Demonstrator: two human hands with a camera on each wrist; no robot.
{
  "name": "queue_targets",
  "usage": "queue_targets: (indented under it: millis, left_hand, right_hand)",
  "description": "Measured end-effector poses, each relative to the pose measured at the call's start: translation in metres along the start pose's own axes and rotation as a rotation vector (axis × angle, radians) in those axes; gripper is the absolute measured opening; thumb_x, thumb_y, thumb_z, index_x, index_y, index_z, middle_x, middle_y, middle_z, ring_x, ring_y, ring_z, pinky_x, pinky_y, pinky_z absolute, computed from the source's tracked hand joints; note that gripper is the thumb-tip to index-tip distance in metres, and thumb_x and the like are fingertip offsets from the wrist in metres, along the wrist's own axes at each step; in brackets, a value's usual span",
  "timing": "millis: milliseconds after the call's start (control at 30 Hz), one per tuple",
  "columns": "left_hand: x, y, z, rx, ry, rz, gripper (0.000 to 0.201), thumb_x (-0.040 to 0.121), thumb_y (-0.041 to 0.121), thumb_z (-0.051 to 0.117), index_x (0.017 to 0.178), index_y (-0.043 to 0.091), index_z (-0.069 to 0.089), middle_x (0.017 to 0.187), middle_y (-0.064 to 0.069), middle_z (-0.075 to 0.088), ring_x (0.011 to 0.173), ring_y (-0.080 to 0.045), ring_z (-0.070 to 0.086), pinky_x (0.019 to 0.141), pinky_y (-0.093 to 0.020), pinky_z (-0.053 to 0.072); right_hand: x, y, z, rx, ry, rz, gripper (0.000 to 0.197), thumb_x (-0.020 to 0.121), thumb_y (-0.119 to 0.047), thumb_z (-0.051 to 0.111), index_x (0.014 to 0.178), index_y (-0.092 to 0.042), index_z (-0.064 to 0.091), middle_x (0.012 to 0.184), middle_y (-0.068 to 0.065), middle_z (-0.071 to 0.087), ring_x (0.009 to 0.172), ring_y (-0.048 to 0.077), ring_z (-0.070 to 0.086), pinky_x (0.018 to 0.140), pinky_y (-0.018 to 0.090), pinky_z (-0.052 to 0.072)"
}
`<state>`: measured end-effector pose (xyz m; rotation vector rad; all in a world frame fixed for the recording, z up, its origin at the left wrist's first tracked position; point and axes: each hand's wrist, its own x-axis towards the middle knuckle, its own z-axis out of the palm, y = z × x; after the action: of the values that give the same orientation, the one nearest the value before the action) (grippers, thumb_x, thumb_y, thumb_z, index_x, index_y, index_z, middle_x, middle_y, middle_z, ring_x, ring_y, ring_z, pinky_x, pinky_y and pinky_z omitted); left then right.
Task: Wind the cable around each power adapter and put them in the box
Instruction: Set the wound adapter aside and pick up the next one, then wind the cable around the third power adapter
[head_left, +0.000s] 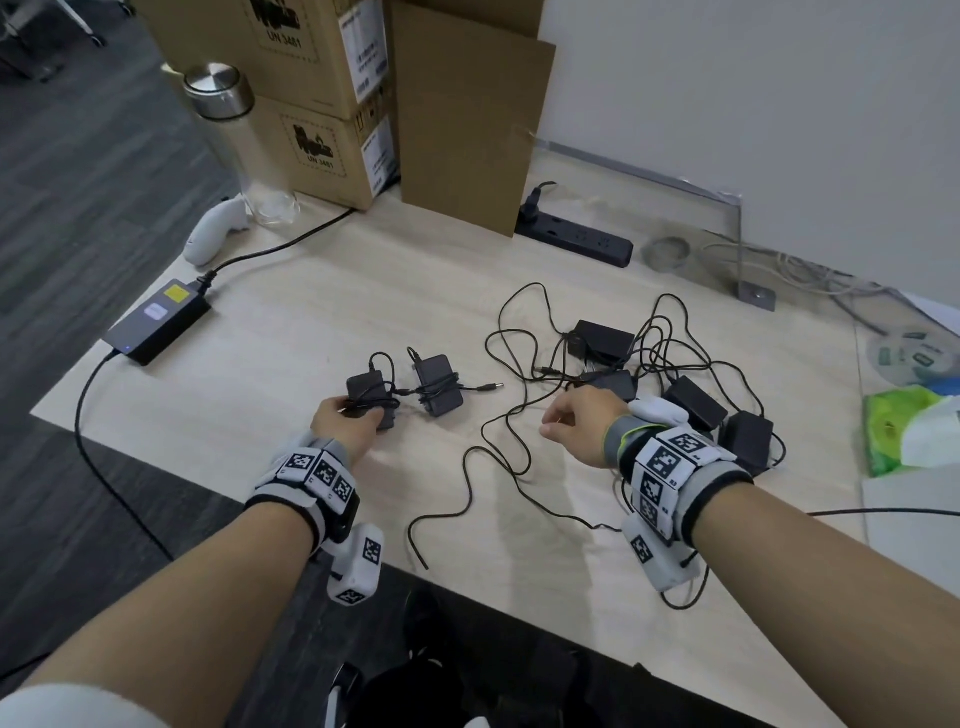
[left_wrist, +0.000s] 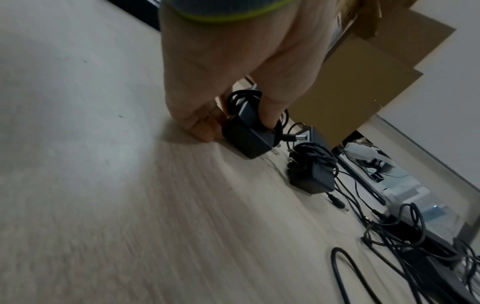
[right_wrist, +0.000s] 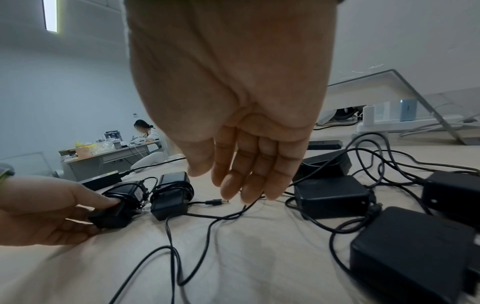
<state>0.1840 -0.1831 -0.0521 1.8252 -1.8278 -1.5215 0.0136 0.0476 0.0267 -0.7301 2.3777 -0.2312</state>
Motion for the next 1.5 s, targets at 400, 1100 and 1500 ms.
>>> queue_targets:
  millis: [400,1100,1500]
  left_hand:
    - [-0.022,0.018,0.018,0.176,0.242,0.117,0.078,0.075,0.038,0.063,0.144,0.019,0.03,0.147,-0.011,0.027,0.134,-0.034,0.03,0.11,-0.046,0.03]
    - [-0.126,0.052,0.186,0.499,-0.451,0.676,0.027,0.086,0.037,0.066,0.111,0.027,0.061,0.108,0.008,0.064,0.1,-0.013,0.061,0.09,-0.031,0.05]
    - [-0.152,0.042,0.198,0.502,-0.446,0.647,0.028,0.088,0.036,0.064,0.115,0.029,0.059,0.115,0.006,0.061,0.103,-0.013,0.058,0.089,-0.029,0.047]
  right_hand:
    - [-0.012,0.032,-0.004,0.056,0.018,0.064,0.018,0.087,-0.038,0.064,0.097,-0.024,0.069,0.095,-0.003,0.068,0.091,0.017,0.063,0.084,0.029,0.051]
    - [-0.027,0.155,-0.019,0.076,0.457,0.223,0.046,0.088,-0.031,0.059,0.132,-0.024,0.048,0.136,0.003,0.046,0.126,0.028,0.037,0.103,0.036,0.035]
    - [0.017,0.174,-0.031,-0.094,0.203,0.377,0.055,0.085,-0.042,0.058,0.132,-0.022,0.038,0.129,0.009,0.05,0.124,0.031,0.041,0.09,0.042,0.041]
